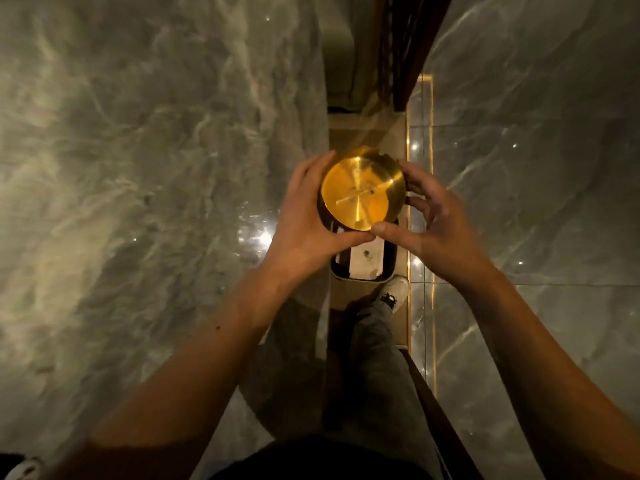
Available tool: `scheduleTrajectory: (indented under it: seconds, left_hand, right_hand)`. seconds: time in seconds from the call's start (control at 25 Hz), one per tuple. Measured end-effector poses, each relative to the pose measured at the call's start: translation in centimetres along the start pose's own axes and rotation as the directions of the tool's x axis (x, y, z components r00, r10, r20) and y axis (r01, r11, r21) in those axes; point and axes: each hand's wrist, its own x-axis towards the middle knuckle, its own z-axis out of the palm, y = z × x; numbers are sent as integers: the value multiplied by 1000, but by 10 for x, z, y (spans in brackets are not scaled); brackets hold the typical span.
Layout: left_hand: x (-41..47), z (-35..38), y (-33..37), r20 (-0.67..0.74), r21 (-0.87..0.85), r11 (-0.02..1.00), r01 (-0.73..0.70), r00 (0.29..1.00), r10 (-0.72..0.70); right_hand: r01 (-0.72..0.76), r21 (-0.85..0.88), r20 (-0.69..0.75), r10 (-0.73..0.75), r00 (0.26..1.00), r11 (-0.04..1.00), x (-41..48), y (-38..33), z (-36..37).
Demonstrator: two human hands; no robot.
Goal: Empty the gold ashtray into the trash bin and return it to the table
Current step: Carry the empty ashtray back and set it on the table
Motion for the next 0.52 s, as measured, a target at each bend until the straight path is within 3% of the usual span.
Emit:
scheduleTrajectory:
  seconds: [0.52]
  left_hand:
    - [-123,-233,-116,-71,-134,991,7,997,-16]
  right_hand:
    - [123,-47,-21,-125,992,991,-10,-115,248]
